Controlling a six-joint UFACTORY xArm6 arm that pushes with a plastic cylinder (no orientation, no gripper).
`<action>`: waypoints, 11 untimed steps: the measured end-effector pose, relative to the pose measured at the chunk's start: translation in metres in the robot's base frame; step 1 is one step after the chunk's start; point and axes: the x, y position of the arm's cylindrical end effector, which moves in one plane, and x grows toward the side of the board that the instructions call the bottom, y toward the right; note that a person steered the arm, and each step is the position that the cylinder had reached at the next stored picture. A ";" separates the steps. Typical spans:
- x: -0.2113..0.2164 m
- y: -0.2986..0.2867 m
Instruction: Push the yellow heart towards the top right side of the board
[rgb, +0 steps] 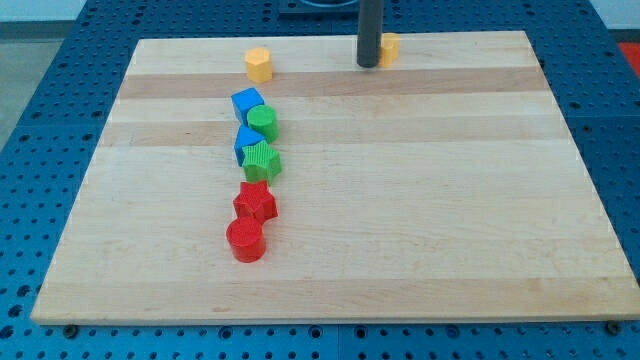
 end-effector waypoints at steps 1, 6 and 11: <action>-0.005 0.000; -0.027 0.018; -0.059 0.053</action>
